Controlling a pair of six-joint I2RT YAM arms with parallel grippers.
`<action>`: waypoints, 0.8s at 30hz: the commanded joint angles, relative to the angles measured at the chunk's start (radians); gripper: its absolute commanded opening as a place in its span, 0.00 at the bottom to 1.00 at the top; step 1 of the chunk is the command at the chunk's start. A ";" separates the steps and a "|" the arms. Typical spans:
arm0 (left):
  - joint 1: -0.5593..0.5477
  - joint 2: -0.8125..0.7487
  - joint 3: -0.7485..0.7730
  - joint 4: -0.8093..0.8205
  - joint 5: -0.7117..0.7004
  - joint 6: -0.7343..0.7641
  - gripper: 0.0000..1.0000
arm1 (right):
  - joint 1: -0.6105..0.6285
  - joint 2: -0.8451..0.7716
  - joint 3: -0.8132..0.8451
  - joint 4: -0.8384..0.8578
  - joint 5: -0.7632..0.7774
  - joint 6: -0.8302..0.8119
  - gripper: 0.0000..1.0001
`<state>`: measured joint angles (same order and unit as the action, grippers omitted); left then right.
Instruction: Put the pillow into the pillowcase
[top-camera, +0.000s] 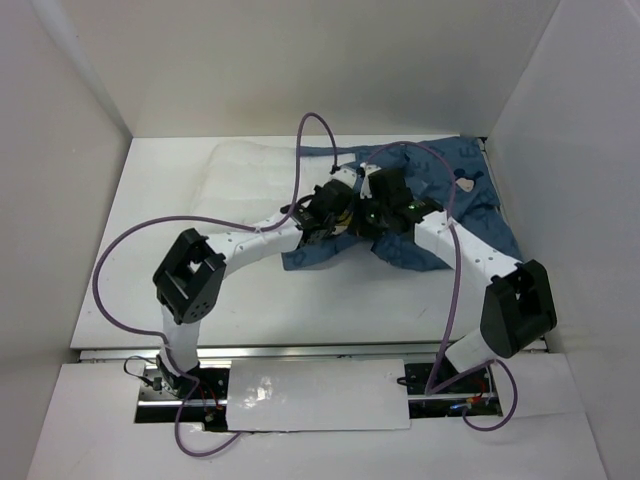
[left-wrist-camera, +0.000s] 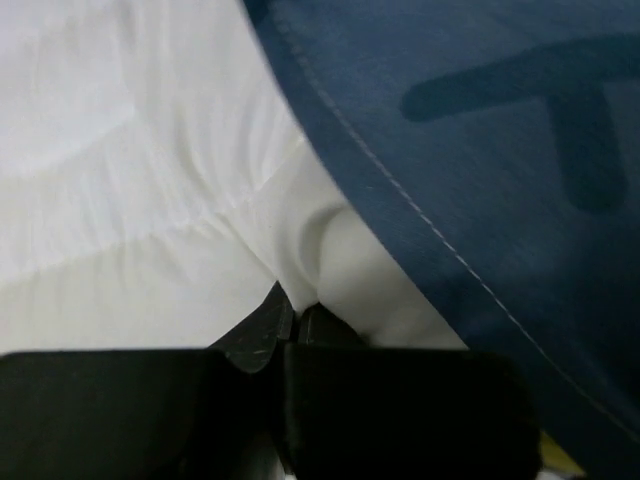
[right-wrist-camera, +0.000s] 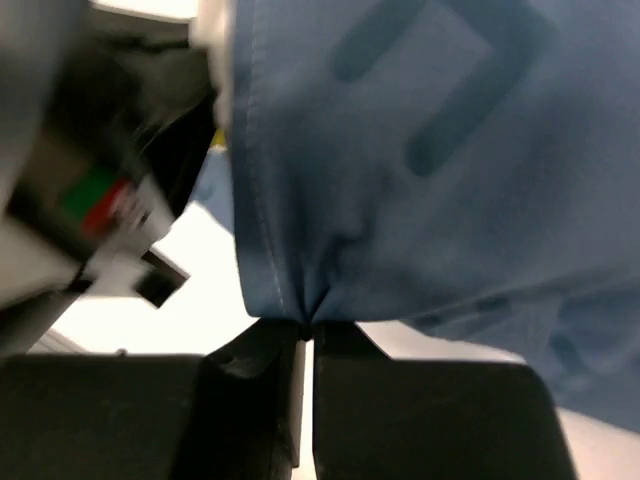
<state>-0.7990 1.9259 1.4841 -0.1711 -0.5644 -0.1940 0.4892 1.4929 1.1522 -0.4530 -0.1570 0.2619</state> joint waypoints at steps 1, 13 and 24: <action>0.004 0.035 0.138 -0.048 0.012 -0.177 0.00 | 0.054 -0.046 0.030 0.100 -0.223 -0.009 0.00; 0.103 -0.071 0.048 -0.110 0.147 -0.550 0.00 | 0.072 -0.109 -0.014 0.165 -0.058 0.002 0.00; 0.124 0.039 0.149 -0.251 0.158 -0.703 0.00 | 0.072 -0.106 -0.036 0.125 -0.133 0.043 0.04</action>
<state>-0.6884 1.9129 1.5921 -0.4049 -0.3965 -0.7944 0.5434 1.4124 1.1042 -0.3595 -0.1982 0.2764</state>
